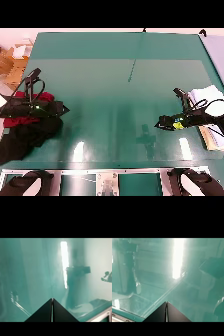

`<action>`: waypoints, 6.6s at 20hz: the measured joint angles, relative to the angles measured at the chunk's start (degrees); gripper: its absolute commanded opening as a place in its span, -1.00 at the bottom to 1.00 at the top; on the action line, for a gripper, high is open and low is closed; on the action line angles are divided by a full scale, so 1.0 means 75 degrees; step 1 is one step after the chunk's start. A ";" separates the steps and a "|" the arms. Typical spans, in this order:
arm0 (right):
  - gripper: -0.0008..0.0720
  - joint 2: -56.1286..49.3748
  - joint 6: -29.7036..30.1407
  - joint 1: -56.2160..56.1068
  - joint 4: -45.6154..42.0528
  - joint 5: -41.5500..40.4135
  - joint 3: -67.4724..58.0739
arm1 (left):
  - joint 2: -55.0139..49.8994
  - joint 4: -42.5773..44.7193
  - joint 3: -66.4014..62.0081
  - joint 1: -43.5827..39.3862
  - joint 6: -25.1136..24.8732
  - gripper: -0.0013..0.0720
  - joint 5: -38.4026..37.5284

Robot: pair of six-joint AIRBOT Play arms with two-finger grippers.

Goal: Fold the shirts.

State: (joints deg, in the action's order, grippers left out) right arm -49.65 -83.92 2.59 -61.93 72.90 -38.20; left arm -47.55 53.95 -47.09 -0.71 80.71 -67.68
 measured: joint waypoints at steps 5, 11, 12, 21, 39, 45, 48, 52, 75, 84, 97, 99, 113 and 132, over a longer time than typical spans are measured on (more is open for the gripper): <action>-0.93 0.0000 0.0003 0.0000 -0.0003 -0.0210 0.0000 | -0.0009 0.2769 -0.0877 0.0883 0.0143 0.94 0.0886; -0.69 -0.0012 0.0000 0.0000 0.0000 -0.0551 0.0012 | -0.1166 0.4293 -0.1241 0.2235 0.0306 0.94 0.1810; -0.52 -0.0017 0.0003 0.0000 0.0003 -0.0562 0.0012 | -0.1562 0.4339 -0.1262 0.2326 0.0245 0.94 0.1862; -0.50 -0.0017 0.0003 0.0000 0.0000 -0.0664 0.0012 | -0.4546 0.4526 -0.1326 0.2535 -0.0178 -0.90 0.1553; -0.64 -0.0020 0.0000 0.0691 0.0000 -0.0469 -0.1011 | -0.3812 0.1230 -0.6175 -0.1332 0.0070 -0.89 -0.0924; 0.08 -0.0020 -0.0003 0.0883 -0.0003 -0.0356 -0.1297 | -0.5010 0.0976 -0.6187 -0.4132 0.0376 0.78 -0.0178; 0.27 -0.0020 -0.0003 0.0915 -0.0003 -0.0189 -0.1329 | -0.5502 0.0941 -0.6219 -0.4567 0.0460 0.80 -0.0152; 0.48 -0.0020 -0.0009 0.1116 0.0000 0.0122 -0.1349 | -0.5604 0.1478 -0.6714 -0.3803 0.0463 0.80 -0.1102; -0.93 -0.3185 0.0586 0.0012 0.2215 -0.1795 -0.1241 | -0.6260 0.0143 -0.4065 -0.0227 -0.1224 0.80 0.1804; -0.93 -0.3381 0.1000 0.1046 0.1518 -0.1020 -0.2002 | -0.7548 -0.1582 -0.4042 -0.0833 -0.2081 -0.89 0.0781; -0.93 -0.3153 0.0944 0.1649 0.1754 0.1376 -0.7694 | -0.5840 -0.0478 -0.8195 -0.0941 -0.1145 -0.89 -0.1072; -0.93 -0.2885 0.0866 0.1810 0.1781 0.1623 -0.8915 | -0.5129 0.0099 -0.8664 -0.0941 -0.0938 -0.89 -0.1172; -0.93 -0.0364 0.0691 0.2658 0.1836 0.1993 -0.9632 | -0.1722 0.1550 -0.7956 -0.0941 0.0204 -0.88 -0.3232; 0.05 -0.6126 0.1993 0.1571 0.2806 -0.1521 -0.5965 | -0.7189 0.1647 -0.5907 -0.0898 -0.0659 0.63 0.0953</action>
State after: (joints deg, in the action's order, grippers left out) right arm -95.59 -68.97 14.37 -40.88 61.49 -82.94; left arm -101.47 66.30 -91.39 -7.44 75.77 -60.53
